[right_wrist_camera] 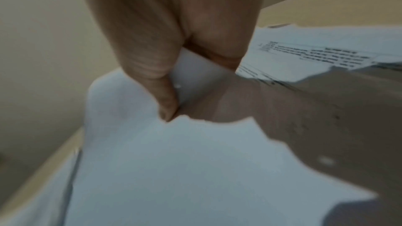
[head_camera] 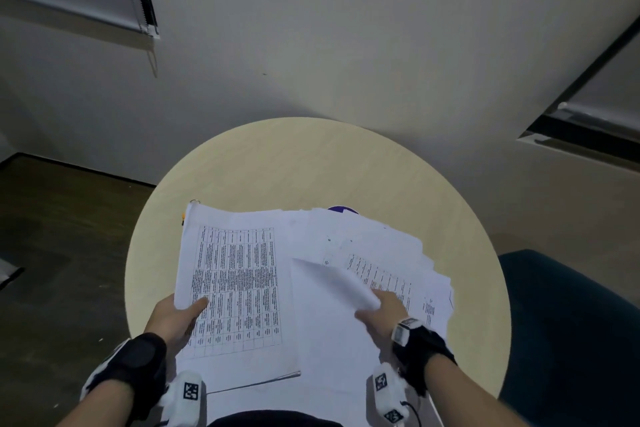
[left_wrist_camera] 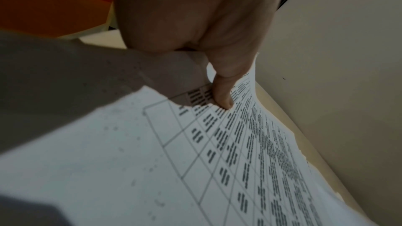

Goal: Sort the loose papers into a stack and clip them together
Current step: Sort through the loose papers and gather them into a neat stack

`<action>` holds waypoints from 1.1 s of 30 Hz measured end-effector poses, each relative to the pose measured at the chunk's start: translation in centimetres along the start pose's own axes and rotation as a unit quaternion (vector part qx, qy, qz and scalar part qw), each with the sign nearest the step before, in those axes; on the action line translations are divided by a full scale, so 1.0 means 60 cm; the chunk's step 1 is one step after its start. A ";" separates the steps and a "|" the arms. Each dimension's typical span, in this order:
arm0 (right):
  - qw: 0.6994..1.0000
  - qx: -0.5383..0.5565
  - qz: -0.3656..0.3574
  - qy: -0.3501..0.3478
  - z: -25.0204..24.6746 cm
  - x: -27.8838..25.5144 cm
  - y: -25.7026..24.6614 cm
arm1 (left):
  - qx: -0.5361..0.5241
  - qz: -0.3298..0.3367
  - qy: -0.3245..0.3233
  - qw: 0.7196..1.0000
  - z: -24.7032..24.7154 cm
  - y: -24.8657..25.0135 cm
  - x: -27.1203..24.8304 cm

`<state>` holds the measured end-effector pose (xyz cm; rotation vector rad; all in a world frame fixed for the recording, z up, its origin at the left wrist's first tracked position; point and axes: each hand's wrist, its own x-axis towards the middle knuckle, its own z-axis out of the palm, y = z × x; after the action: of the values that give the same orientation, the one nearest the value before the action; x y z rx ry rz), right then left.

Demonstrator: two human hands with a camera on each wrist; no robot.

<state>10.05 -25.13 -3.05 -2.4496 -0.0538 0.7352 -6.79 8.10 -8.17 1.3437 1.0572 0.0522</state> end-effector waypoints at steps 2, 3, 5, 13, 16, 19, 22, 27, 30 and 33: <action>0.990 0.085 0.024 0.109 -0.033 0.003 -0.010 | 0.012 0.008 0.001 1.000 -0.001 0.003 -0.002; 0.977 0.116 0.042 0.177 -0.056 0.007 -0.016 | 0.015 0.011 0.001 1.000 -0.002 0.005 -0.001; 0.939 0.151 0.059 0.303 -0.109 0.009 -0.035 | 0.007 0.007 -0.009 1.000 0.000 0.007 0.003; 0.907 0.021 -0.288 0.306 -0.106 -0.023 -0.134 | -0.007 0.008 -0.065 0.998 0.036 0.027 0.008; 0.899 -0.146 -0.385 0.149 -0.008 -0.032 -0.130 | 0.023 0.016 -0.045 0.999 0.045 0.020 0.001; 0.867 -0.277 -0.410 -0.055 0.071 -0.046 -0.123 | 0.017 0.021 -0.011 1.000 0.050 0.021 -0.015; 0.832 -0.346 -0.397 -0.174 0.116 -0.057 -0.122 | 0.005 0.021 0.000 1.000 0.049 0.019 -0.013; 0.863 -0.228 -0.373 -0.252 0.111 -0.067 -0.138 | 0.009 0.020 -0.003 1.000 0.050 0.004 -0.002; 0.937 -0.075 -0.283 -0.191 0.073 -0.062 -0.114 | 0.049 0.034 0.008 0.998 0.046 0.001 0.005; 0.991 -0.034 -0.119 0.052 0.034 -0.033 -0.038 | 0.099 0.046 0.007 0.994 0.038 -0.010 0.019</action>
<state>7.58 -22.58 -2.25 -2.4842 -0.3297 0.5086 -5.00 6.88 -9.64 1.5724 1.0328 0.0260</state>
